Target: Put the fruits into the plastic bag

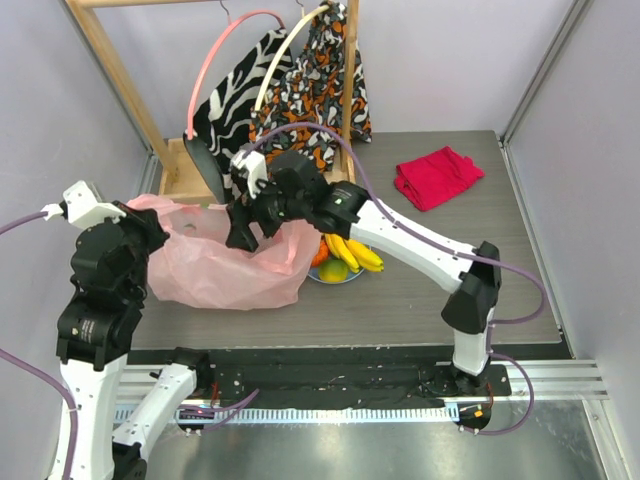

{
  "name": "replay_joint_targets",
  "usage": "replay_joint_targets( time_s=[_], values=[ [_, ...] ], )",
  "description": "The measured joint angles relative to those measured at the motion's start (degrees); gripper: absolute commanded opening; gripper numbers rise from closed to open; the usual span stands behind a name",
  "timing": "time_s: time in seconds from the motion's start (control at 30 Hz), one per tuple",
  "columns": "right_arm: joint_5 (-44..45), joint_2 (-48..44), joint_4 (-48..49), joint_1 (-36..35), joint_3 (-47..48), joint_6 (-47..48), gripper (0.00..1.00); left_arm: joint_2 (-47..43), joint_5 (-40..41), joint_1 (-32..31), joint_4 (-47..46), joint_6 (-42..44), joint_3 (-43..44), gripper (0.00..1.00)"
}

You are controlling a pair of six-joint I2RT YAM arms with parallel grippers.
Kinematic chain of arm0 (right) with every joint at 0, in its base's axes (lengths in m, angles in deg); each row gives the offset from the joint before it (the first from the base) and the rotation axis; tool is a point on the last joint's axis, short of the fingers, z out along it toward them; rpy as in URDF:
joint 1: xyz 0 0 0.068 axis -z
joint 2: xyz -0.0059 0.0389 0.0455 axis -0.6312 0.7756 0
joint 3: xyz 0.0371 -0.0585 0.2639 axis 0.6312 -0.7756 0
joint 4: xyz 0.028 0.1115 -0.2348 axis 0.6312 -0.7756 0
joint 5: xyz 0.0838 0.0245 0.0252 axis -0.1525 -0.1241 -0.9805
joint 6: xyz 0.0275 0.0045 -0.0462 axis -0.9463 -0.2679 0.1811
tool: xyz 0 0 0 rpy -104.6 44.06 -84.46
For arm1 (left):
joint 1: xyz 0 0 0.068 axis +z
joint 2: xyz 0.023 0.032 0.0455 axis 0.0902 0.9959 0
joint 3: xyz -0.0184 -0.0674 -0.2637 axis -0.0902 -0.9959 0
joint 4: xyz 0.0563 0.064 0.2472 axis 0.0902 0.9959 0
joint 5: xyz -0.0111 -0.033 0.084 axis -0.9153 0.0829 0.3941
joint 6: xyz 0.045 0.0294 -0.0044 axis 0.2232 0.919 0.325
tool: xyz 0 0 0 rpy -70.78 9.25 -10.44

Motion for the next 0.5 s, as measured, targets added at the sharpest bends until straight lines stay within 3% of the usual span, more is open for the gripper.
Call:
replay_joint_targets(
  time_s=[0.3,0.5],
  values=[
    [-3.1,-11.5,12.0,0.8,-2.4,-6.1,0.8,1.2,0.0,0.0,-0.2,0.0,0.0,0.0],
    [-1.4,-19.3,14.5,10.8,-8.9,-10.4,0.72,1.3,0.0,0.0,-0.2,-0.1,0.0,0.0]
  ],
)
